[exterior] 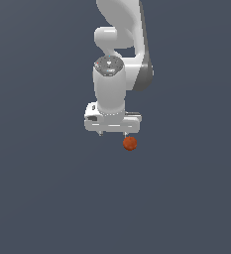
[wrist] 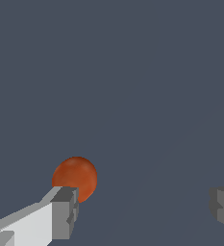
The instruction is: Pick up the object and move it to a goal position.
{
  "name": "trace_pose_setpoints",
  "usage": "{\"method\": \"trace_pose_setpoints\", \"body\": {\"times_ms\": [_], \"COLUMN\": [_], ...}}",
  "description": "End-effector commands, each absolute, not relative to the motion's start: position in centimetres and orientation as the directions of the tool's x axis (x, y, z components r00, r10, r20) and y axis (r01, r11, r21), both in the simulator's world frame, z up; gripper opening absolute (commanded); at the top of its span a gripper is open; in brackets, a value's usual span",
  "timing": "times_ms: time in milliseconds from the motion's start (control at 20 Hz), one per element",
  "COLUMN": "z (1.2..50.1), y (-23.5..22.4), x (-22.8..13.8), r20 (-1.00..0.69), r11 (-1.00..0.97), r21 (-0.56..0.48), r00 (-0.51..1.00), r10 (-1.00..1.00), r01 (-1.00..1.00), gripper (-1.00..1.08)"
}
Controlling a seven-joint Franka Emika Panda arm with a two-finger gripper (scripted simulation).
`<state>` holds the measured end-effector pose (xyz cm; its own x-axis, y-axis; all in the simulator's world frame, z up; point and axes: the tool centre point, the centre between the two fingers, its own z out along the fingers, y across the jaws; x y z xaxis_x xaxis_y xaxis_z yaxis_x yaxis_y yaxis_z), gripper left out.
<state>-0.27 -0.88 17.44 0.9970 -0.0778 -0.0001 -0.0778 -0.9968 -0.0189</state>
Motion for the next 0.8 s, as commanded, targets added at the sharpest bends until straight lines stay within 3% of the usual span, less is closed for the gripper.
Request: {"method": "trace_pose_setpoints", "body": {"times_ms": [0, 750], "z": [17.4, 16.6], "y": [-0.9, 0.1], "x": [-0.3, -0.6], "r20": [-0.002, -0.005], "r11": [-0.997, -0.979], "r21": [-0.019, -0.019], "r00": [0.997, 0.979], "r10": [-0.08, -0.203], "r01": [-0.08, -0.203], "gripper": [1.0, 1.0]}}
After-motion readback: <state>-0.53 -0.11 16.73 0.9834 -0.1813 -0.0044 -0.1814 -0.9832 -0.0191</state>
